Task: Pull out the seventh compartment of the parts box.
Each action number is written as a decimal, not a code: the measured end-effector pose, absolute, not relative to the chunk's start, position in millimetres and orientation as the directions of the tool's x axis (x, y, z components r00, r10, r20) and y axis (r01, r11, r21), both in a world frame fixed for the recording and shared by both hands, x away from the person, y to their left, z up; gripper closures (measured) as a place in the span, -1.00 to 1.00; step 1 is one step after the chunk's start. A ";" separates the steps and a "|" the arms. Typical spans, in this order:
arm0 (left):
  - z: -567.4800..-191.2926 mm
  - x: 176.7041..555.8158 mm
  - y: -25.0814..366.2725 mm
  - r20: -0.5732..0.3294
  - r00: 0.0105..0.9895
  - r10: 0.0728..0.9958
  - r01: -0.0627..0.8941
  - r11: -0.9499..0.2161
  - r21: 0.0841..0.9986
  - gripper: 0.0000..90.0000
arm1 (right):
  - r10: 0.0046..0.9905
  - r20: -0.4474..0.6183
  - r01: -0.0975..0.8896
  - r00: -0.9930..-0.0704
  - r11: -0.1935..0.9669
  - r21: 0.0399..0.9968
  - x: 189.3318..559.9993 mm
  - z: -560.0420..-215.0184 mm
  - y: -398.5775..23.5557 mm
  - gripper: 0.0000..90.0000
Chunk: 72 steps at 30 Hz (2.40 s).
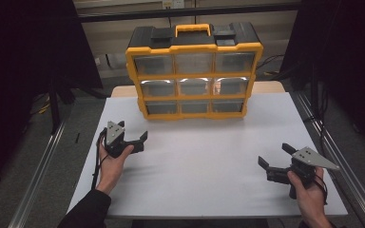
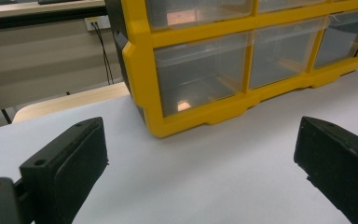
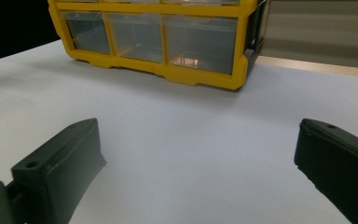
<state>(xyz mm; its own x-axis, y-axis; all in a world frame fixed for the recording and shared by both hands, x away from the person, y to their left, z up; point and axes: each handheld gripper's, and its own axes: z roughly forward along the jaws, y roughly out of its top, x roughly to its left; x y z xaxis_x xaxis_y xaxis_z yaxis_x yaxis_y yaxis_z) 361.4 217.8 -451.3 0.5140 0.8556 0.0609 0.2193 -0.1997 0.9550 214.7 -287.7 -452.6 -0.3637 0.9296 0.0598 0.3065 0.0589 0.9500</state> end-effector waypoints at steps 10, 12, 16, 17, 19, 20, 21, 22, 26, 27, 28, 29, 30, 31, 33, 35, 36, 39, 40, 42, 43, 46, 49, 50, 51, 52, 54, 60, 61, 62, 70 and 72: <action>-450.8 375.4 201.1 0.159 0.555 0.816 0.202 -0.318 0.926 -0.93 | 0.930 0.058 0.306 -0.362 0.059 0.950 214.8 -452.7 -287.8 -0.99; -449.2 377.8 199.5 0.197 0.562 0.803 0.193 -0.359 0.913 -0.93 | 0.931 0.059 0.306 -0.361 0.059 0.950 214.8 -452.7 -287.9 -0.99; -448.9 382.6 193.9 0.227 0.571 0.789 0.164 -0.381 0.910 -0.92 | 0.930 0.057 0.305 -0.362 0.060 0.951 214.8 -452.7 -288.1 -0.99; -448.9 384.0 192.3 0.227 0.575 0.786 0.168 -0.385 0.908 -0.91 | 0.931 0.059 0.306 -0.361 0.059 0.950 214.7 -452.7 -288.0 -0.99; -449.0 387.0 189.6 0.251 0.569 0.784 0.154 -0.401 0.903 -0.91 | 0.930 0.058 0.305 -0.362 0.060 0.950 214.7 -452.6 -287.9 -0.99; -449.0 389.0 188.2 0.255 0.575 0.778 0.149 -0.407 0.901 -0.91 | 0.930 0.058 0.306 -0.363 0.060 0.950 214.7 -452.6 -287.9 -0.99; -448.7 390.7 187.4 0.256 0.575 0.777 0.154 -0.409 0.899 -0.90 | 0.930 0.060 0.308 -0.363 0.059 0.950 214.7 -452.7 -287.8 -0.99; -449.0 392.3 186.5 0.257 0.574 0.777 0.148 -0.408 0.901 -0.90 | 0.930 0.060 0.308 -0.363 0.059 0.950 214.7 -452.6 -287.8 -0.99; -450.0 398.1 183.3 0.283 0.567 0.774 0.131 -0.424 0.896 -0.87 | 0.931 0.057 0.306 -0.361 0.060 0.950 214.7 -452.7 -288.1 -0.99; -450.2 399.7 182.6 0.287 0.566 0.773 0.128 -0.426 0.896 -0.87 | 0.931 0.056 0.305 -0.362 0.061 0.950 214.7 -452.7 -288.1 -0.99; -450.1 401.0 182.1 0.285 0.566 0.774 0.129 -0.424 0.896 -0.86 | 0.930 0.056 0.305 -0.362 0.061 0.950 214.6 -452.7 -288.0 -0.98; -449.8 402.1 181.4 0.290 0.563 0.774 0.123 -0.425 0.897 -0.86 | 0.930 0.057 0.306 -0.362 0.061 0.950 214.7 -452.7 -288.0 -0.98; -449.6 403.5 180.3 0.299 0.559 0.773 0.118 -0.431 0.894 -0.86 | 0.930 0.058 0.307 -0.363 0.061 0.950 214.6 -452.7 -287.9 -0.98; -450.0 404.7 179.6 0.304 0.555 0.774 0.117 -0.435 0.893 -0.86 | 0.930 0.056 0.306 -0.363 0.062 0.950 214.6 -452.7 -287.8 -0.98; -451.9 408.6 179.8 0.327 0.549 0.769 0.118 -0.459 0.881 -0.85 | 0.930 0.055 0.306 -0.363 0.063 0.950 214.6 -452.7 -287.8 -0.98; -454.0 411.8 181.1 0.350 0.543 0.763 0.119 -0.483 0.868 -0.83 | 0.930 0.054 0.305 -0.363 0.064 0.950 214.6 -452.7 -288.0 -0.98; -454.8 413.1 181.6 0.370 0.545 0.753 0.111 -0.502 0.858 -0.83 | 0.930 0.056 0.305 -0.362 0.062 0.950 214.5 -452.7 -288.0 -0.98; -456.3 415.6 180.2 0.432 0.536 0.725 0.072 -0.550 0.832 -0.83 | 0.930 0.058 0.307 -0.362 0.060 0.950 214.9 -452.9 -288.2 -0.98; -455.9 416.8 179.6 0.450 0.539 0.712 0.062 -0.566 0.822 -0.84 | 0.930 0.061 0.310 -0.362 0.058 0.949 215.0 -452.9 -288.1 -0.98; -454.8 419.0 178.0 0.468 0.536 0.702 0.045 -0.577 0.815 -0.84 | 0.930 0.058 0.308 -0.362 0.060 0.949 215.4 -453.1 -287.9 -0.98; -454.8 419.8 176.5 0.474 0.531 0.702 0.032 -0.576 0.817 -0.82 | 0.930 0.056 0.306 -0.363 0.063 0.950 215.5 -453.1 -287.8 -0.98; -453.6 420.6 172.9 0.531 0.513 0.674 0.003 -0.620 0.784 -0.80 | 0.929 0.054 0.305 -0.367 0.066 0.950 215.7 -453.2 -287.8 -0.98; -451.6 422.7 169.1 0.616 0.479 0.625 -0.059 -0.677 0.733 -0.79 | 0.928 0.060 0.308 -0.367 0.061 0.949 215.5 -453.2 -287.7 -0.98; -451.1 423.2 168.1 0.635 0.468 0.614 -0.070 -0.691 0.720 -0.79 | 0.928 0.059 0.308 -0.367 0.061 0.949 215.4 -453.2 -287.8 -0.98; -451.0 423.5 167.2 0.647 0.464 0.604 -0.073 -0.702 0.708 -0.79 | 0.929 0.058 0.307 -0.367 0.062 0.950 215.3 -453.1 -287.9 -0.98; -451.0 423.5 167.2 0.647 0.464 0.604 -0.073 -0.702 0.708 -0.79 | 0.928 0.059 0.308 -0.367 0.061 0.949 215.1 -453.0 -287.8 -0.98; -450.4 424.6 163.6 0.691 0.438 0.575 -0.111 -0.728 0.676 -0.80 | 0.928 0.058 0.308 -0.367 0.063 0.949 215.2 -453.1 -287.7 -0.98; -452.4 426.1 159.6 0.775 0.382 0.504 -0.169 -0.786 0.594 -0.79 | 0.930 0.059 0.309 -0.364 0.060 0.949 215.4 -453.1 -288.1 -0.98; -453.9 426.2 159.0 0.782 0.375 0.498 -0.170 -0.792 0.586 -0.79 | 0.930 0.054 0.306 -0.365 0.065 0.950 215.4 -453.1 -288.2 -0.98; -457.2 424.4 158.2 0.781 0.345 0.520 -0.159 -0.788 0.594 -0.79 | 0.929 0.053 0.305 -0.365 0.066 0.950 215.4 -453.1 -288.1 -0.98; -465.2 425.7 155.4 0.843 0.294 0.452 -0.180 -0.840 0.513 -0.76 | 0.929 0.055 0.308 -0.365 0.065 0.949 214.9 -452.9 -287.9 -0.98; -469.1 425.6 154.9 0.869 0.264 0.419 -0.189 -0.861 0.472 -0.72 | 0.929 0.052 0.306 -0.366 0.067 0.950 214.9 -452.9 -287.9 -0.98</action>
